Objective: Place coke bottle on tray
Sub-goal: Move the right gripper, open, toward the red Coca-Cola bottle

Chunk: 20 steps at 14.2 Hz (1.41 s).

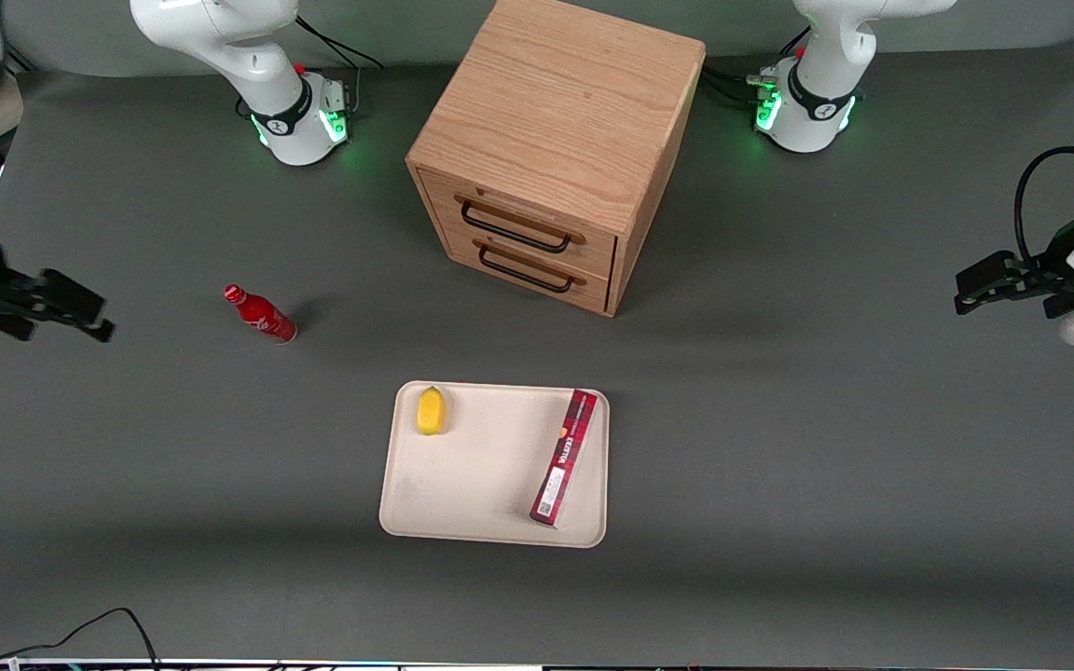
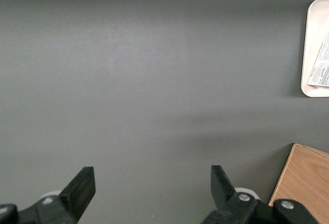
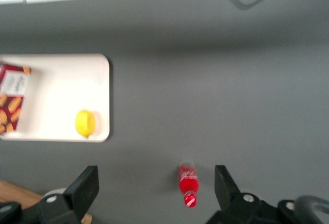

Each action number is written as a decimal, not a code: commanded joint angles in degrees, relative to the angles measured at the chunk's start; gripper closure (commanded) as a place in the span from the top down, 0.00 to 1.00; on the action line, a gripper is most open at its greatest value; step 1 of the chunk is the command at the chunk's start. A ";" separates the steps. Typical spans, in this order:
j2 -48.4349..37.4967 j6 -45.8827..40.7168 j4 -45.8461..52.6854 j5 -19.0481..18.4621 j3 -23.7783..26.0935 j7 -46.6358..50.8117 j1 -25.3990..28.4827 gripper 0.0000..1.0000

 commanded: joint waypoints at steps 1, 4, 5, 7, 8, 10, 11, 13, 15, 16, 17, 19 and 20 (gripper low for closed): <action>-1.09 4.10 -8.88 0.49 2.00 2.91 0.61 1.00; -4.94 13.91 -22.40 -0.73 4.71 2.48 0.52 1.00; -6.88 18.40 -27.84 -1.79 5.07 2.21 0.34 1.00; -10.22 24.57 -36.65 -2.15 5.60 0.03 -0.27 1.00; -11.37 25.99 -39.38 -2.15 5.34 -1.20 -0.36 1.00; -14.17 29.85 -45.18 -1.89 4.11 -4.89 -0.88 1.00; -15.06 31.78 -48.08 -1.89 3.32 -6.65 -1.67 1.00; -15.42 34.25 -51.26 -1.36 -0.26 -13.13 -2.29 0.99; -15.68 35.57 -52.76 -1.09 -2.22 -15.89 -2.29 0.95; -16.03 36.97 -53.90 -1.09 -2.22 -15.46 -2.29 0.94; -16.12 38.99 -55.57 -0.83 -2.22 -15.28 -2.29 0.93; -16.21 41.73 -57.69 0.66 -2.13 -15.28 -2.21 0.89; -16.12 41.73 -57.78 1.45 -2.05 -15.28 -2.03 0.88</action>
